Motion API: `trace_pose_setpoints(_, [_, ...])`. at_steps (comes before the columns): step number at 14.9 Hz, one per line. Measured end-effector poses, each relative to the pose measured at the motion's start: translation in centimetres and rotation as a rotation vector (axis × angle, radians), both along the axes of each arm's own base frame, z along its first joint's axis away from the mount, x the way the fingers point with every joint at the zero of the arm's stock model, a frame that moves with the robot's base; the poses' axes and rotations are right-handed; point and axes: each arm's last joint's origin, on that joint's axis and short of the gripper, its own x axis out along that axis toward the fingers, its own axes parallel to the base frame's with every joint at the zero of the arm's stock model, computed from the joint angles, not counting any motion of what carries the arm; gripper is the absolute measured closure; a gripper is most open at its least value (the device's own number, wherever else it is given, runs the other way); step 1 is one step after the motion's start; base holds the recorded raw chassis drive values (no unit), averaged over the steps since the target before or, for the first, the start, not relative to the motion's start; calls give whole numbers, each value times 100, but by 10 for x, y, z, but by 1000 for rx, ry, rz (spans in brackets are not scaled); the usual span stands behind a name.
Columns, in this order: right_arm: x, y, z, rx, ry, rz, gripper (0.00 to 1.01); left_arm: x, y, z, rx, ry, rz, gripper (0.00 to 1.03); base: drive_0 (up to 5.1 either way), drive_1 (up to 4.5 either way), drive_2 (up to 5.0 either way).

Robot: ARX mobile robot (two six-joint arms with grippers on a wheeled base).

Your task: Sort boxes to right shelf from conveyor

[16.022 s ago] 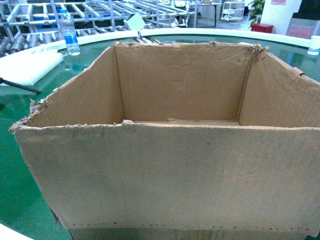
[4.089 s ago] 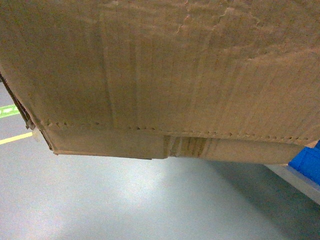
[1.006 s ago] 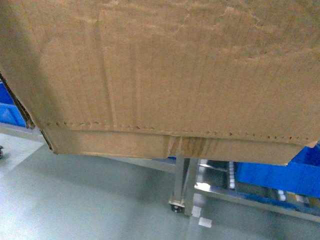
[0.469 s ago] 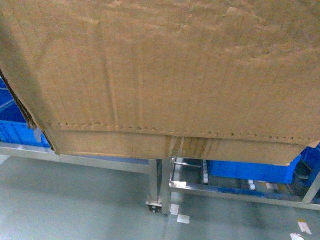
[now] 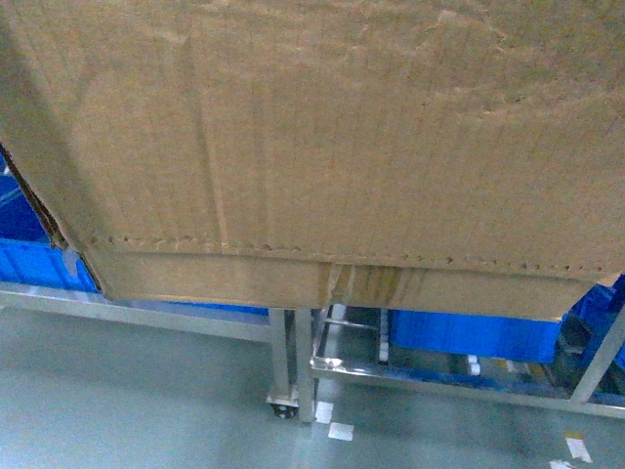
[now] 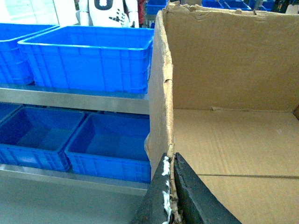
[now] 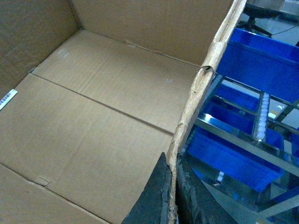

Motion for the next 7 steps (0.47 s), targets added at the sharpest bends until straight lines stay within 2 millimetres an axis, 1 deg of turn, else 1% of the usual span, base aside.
trace_pose_setpoints(2, [0,0,0,0,1,0,99,0,0,0,0,1,0,101,493,-246,-246])
trace_pose_setpoints(5, [0,0,0,0,4,0,99,0,0,0,1,2,0,101,488,-338,-144])
trace_pose_setpoints(7, [0,0,0,0,2,0,99,0,0,0,1,2,0,101,456,-221,-221])
